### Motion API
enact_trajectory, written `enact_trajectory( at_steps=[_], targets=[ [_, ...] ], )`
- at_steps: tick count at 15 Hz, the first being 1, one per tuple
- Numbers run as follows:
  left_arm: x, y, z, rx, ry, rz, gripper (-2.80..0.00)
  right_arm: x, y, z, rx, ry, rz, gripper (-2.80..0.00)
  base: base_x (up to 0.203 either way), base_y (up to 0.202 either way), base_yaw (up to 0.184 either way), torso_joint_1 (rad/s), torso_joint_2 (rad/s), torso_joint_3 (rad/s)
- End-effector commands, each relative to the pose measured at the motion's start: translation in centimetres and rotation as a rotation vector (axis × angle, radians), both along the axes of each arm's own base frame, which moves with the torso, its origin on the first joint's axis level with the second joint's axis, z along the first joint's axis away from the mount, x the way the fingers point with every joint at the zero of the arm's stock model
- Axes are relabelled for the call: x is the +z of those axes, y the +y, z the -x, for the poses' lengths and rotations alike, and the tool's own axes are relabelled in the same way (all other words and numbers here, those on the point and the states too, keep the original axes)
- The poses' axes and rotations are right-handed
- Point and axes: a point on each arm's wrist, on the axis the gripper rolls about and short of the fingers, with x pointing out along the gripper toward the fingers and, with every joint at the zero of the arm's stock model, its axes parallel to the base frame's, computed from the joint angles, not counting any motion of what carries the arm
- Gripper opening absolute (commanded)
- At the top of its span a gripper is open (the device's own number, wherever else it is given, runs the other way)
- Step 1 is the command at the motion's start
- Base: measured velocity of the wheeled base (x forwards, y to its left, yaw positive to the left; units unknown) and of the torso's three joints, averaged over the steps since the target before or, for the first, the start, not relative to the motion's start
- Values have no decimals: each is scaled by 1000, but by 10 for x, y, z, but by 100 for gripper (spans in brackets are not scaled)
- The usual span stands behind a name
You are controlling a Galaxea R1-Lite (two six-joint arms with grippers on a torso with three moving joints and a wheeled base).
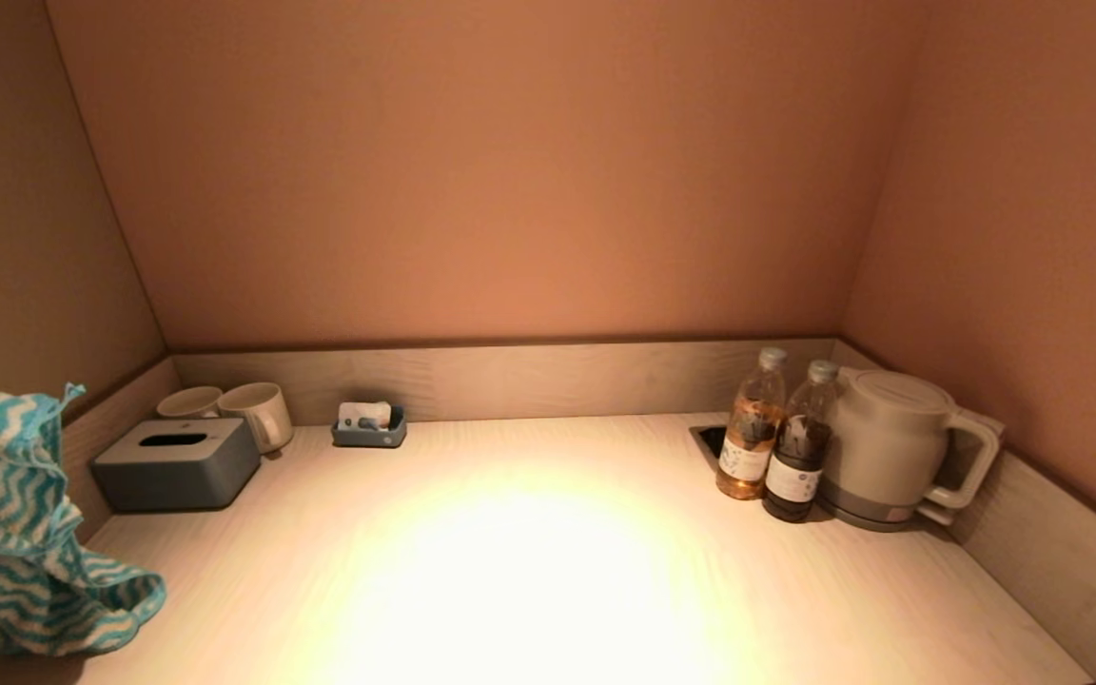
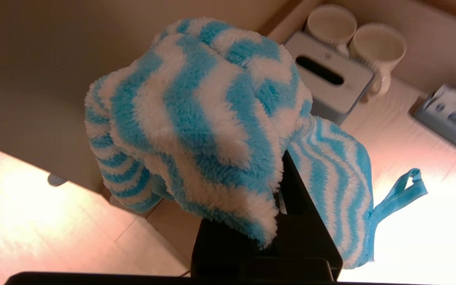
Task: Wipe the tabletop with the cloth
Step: Place the tablecloth
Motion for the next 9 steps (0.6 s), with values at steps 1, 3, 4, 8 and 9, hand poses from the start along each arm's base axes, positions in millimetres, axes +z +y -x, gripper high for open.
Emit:
enact_trajectory(
  at_steps=[1, 3, 4, 8, 9],
  targets=[
    [-20, 0, 7, 0, 70, 11, -280, 0, 0, 0, 1, 0, 0, -280, 0, 0, 0, 0, 0, 0],
    [-48, -1, 9, -27, 148, 37, -280, 0, 0, 0, 1, 0, 0, -280, 0, 0, 0, 0, 0, 0],
    [-63, -2, 8, -50, 175, 56, -280, 0, 0, 0, 1, 0, 0, -280, 0, 0, 0, 0, 0, 0],
    [-101, -2, -3, -107, 268, 121, -280, 0, 0, 0, 1, 0, 0, -280, 0, 0, 0, 0, 0, 0],
    [-110, -2, -8, -125, 298, 147, -280, 0, 0, 0, 1, 0, 0, -280, 0, 0, 0, 0, 0, 0]
  ],
)
